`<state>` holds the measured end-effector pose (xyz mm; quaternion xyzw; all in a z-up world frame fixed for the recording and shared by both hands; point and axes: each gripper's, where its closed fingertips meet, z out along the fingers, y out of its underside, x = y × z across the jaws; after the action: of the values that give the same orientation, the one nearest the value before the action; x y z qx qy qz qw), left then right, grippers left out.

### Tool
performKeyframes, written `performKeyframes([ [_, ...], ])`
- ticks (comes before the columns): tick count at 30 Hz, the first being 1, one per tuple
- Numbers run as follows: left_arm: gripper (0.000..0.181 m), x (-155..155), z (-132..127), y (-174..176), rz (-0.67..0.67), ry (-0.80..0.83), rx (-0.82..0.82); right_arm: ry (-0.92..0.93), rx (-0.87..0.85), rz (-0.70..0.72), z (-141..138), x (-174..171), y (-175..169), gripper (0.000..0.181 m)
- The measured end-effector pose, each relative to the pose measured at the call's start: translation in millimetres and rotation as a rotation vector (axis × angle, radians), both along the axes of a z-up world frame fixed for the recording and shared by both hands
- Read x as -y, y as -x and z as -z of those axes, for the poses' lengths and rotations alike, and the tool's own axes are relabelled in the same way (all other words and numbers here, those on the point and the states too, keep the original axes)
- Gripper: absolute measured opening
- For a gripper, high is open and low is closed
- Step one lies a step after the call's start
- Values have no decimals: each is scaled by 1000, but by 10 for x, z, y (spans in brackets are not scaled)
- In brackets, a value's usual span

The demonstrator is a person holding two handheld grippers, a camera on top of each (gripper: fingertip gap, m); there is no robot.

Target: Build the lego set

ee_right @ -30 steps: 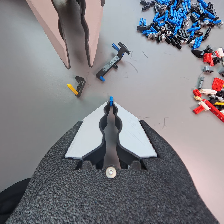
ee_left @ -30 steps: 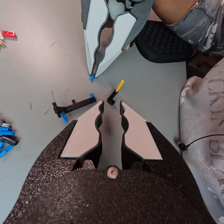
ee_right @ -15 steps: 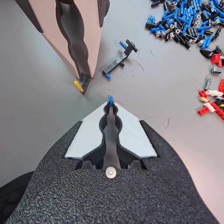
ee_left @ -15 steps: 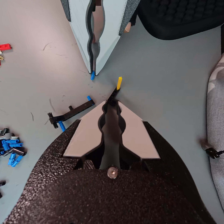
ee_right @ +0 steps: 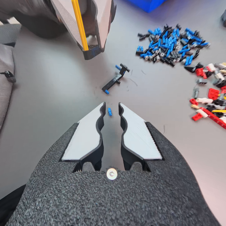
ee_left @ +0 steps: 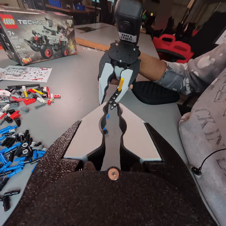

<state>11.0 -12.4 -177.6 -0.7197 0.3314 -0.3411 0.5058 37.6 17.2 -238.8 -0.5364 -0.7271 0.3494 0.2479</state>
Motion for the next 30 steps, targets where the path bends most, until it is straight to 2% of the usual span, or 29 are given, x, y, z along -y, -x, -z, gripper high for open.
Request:
performKeyframes([
  [1,13,-10,-91,22,-10,-17,50,-1,-58,10,-114,-23,29,23],
  [4,13,-30,-305,88,-31,-68,164,-54,-260,19,-501,-20,129,28],
  [7,13,-44,-408,115,-38,-95,235,-92,-486,0,-922,150,241,28],
  [10,13,-47,-424,94,-35,-109,254,-143,-614,11,-1126,264,316,26],
  [14,13,-29,-443,69,-34,-130,255,-175,-648,27,-1162,280,337,20],
  [17,13,-15,-427,49,-28,-133,242,-183,-652,24,-1167,286,330,7],
  [19,12,-33,-398,45,-38,-119,228,-217,-648,22,-1160,280,328,7],
  [21,21,-67,-343,68,-52,-80,210,-291,-645,30,-1149,241,322,7],
  [23,34,-81,-329,120,-49,-24,229,-425,-634,55,-1139,134,300,7],
  [27,58,-83,-313,171,-19,143,324,-840,-546,48,-957,-50,300,7],
  [30,61,-65,-204,101,-3,201,303,-998,-534,-11,-859,53,385,7],
])
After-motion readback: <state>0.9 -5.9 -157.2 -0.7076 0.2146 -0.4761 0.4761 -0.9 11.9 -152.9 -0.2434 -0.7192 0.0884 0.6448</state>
